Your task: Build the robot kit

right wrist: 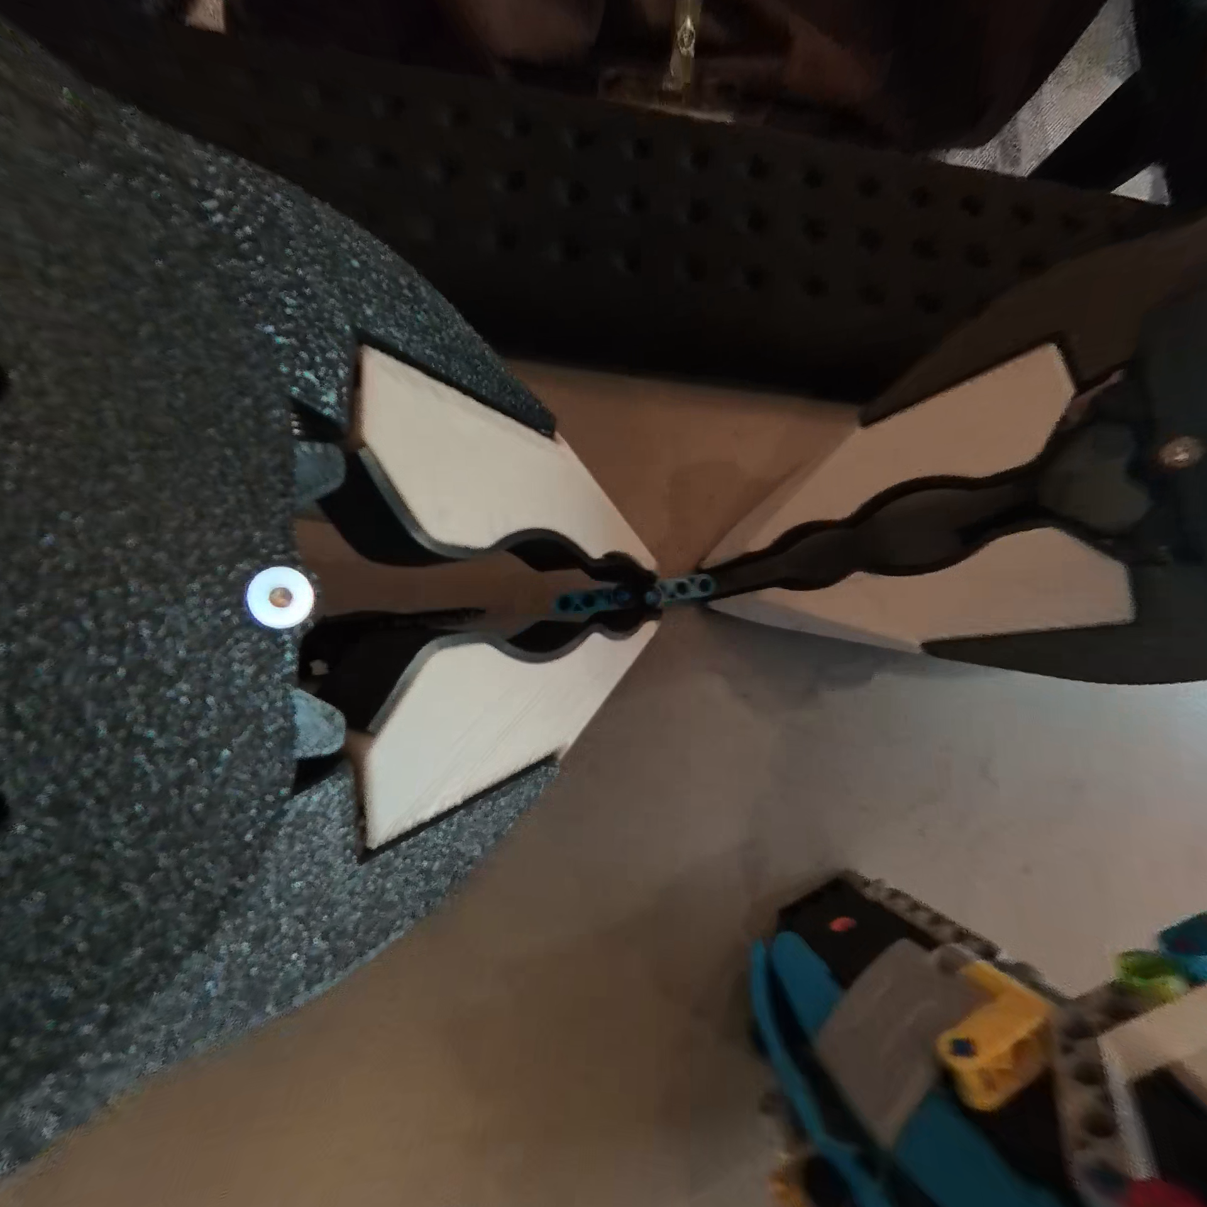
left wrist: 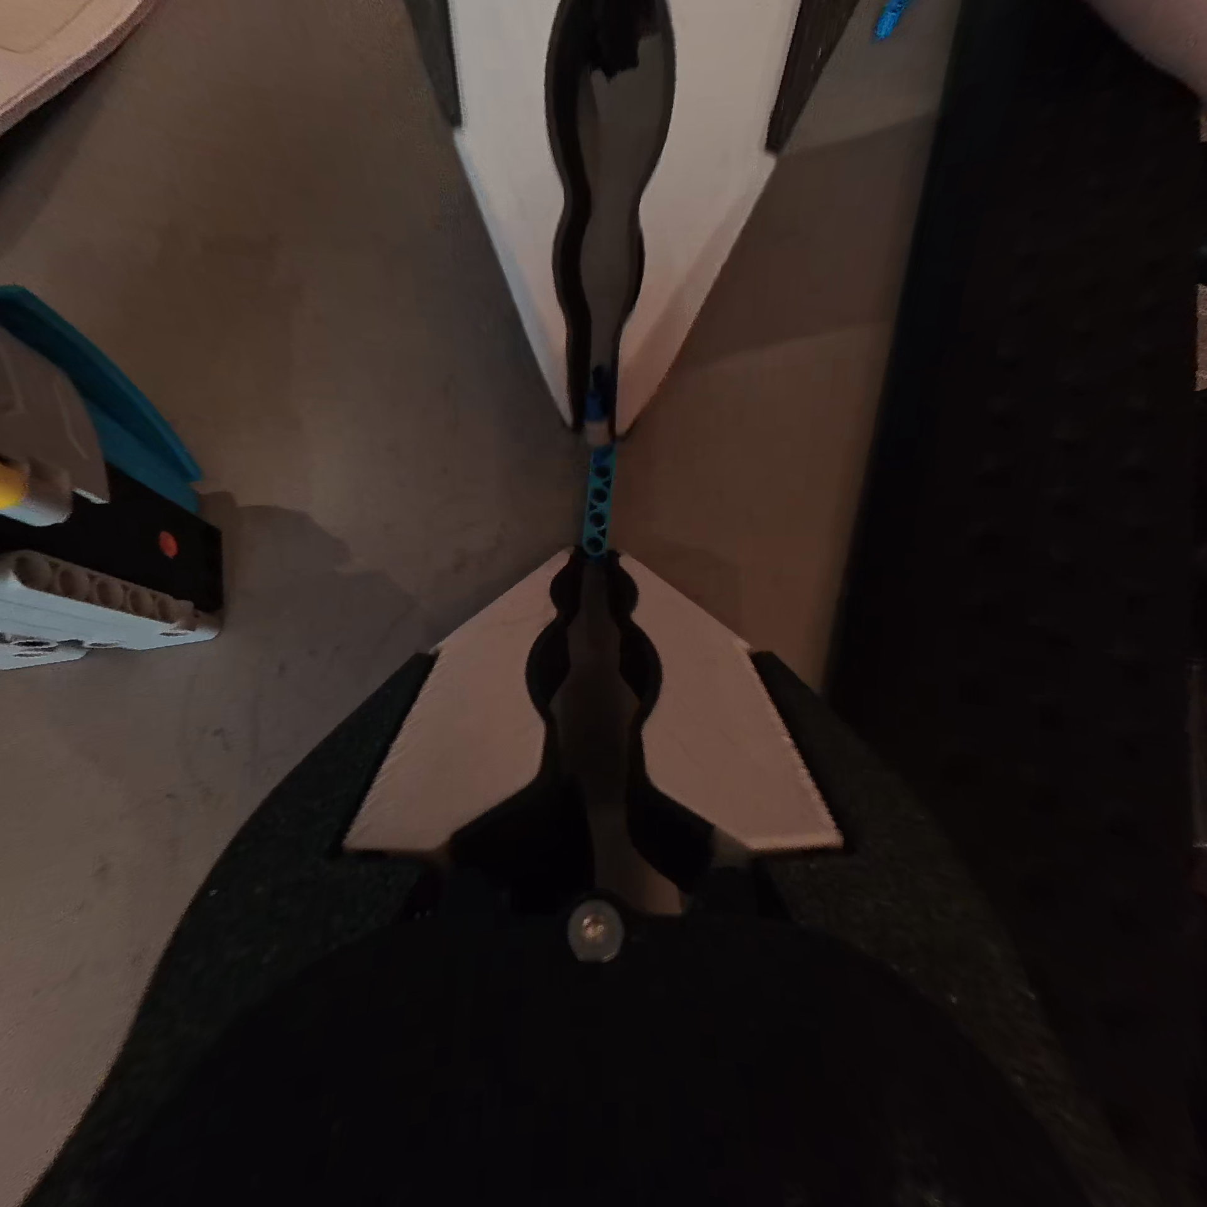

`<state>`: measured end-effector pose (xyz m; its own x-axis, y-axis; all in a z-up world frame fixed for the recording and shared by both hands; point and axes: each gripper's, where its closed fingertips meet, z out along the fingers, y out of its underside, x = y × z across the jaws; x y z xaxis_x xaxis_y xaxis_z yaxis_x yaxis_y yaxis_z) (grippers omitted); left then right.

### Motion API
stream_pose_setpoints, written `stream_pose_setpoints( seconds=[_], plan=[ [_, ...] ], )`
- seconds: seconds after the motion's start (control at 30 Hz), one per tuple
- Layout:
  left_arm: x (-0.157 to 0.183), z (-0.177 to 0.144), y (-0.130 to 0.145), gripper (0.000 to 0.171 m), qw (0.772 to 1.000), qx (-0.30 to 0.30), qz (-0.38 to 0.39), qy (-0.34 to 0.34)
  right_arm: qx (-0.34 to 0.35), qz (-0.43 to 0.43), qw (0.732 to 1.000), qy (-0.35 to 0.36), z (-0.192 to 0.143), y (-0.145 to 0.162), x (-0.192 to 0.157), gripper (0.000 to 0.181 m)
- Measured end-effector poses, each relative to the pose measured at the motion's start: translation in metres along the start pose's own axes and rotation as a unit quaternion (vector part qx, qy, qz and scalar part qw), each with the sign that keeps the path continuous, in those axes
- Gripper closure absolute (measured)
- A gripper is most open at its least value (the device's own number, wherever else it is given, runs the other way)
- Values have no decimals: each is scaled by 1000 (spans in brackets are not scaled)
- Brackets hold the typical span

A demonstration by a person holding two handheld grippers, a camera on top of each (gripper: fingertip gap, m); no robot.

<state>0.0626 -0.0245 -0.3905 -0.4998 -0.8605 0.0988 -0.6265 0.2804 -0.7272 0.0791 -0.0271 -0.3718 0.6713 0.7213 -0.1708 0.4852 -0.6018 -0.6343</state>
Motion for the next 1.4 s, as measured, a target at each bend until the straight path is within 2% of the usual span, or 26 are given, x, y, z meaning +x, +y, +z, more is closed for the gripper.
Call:
stream_pose_setpoints(
  seconds=[0.13, 0.23, 0.5, 0.6, 0.63, 0.77, 0.83, 0.9, 1.0, 1.07, 1.13, 1.2, 1.3, 1.4],
  plan=[
    [1, 0, -1, 162, 1000, 0, -4, 13, 17, 26, 999, 11, -18, 14, 3, 173],
    [1, 4, -4, 163, 1000, 0, 4, 11, 8, 36, 999, 11, -12, 24, 3, 173],
    [6, 4, -11, 165, 1000, 0, 16, 9, 30, 52, 998, -9, -10, 23, 1, 173],
    [8, -7, -26, 164, 999, 32, -10, 19, 38, 44, 998, -8, -9, 20, -1, 173],
    [9, -10, -30, 170, 999, 41, -15, 23, 41, 43, 998, -12, -7, 19, -3, 173],
    [17, -5, -35, 171, 996, 58, -29, 53, 52, 35, 998, -19, 4, 10, -6, 173],
    [9, -9, -33, 171, 998, 52, -21, 25, 52, 38, 998, -19, 4, 10, -6, 173],
    [-3, -27, -35, 163, 998, 65, -25, 3, 51, 38, 998, -10, 2, 12, -3, 173],
    [-7, -44, -12, 145, 1000, 25, -15, 6, 52, 40, 998, -2, 0, 14, -1, 173],
    [-3, -42, -1, 145, 1000, 15, -18, 11, 55, 40, 998, 1, -2, 13, 1, 173],
    [5, -35, 2, 145, 999, 18, -38, 26, 74, 45, 996, 9, -10, 8, 6, 173],
    [3, -25, 4, 145, 999, 8, -43, 3, 81, 49, 995, 36, -18, 10, 15, 173],
    [7, -13, -10, 145, 998, 17, -67, 3, 80, 50, 993, 72, -27, 15, 27, 173],
    [7, 1, -3, 145, 998, -34, -49, -26, 78, 42, 990, 112, -32, 16, 39, 173]
  ],
)
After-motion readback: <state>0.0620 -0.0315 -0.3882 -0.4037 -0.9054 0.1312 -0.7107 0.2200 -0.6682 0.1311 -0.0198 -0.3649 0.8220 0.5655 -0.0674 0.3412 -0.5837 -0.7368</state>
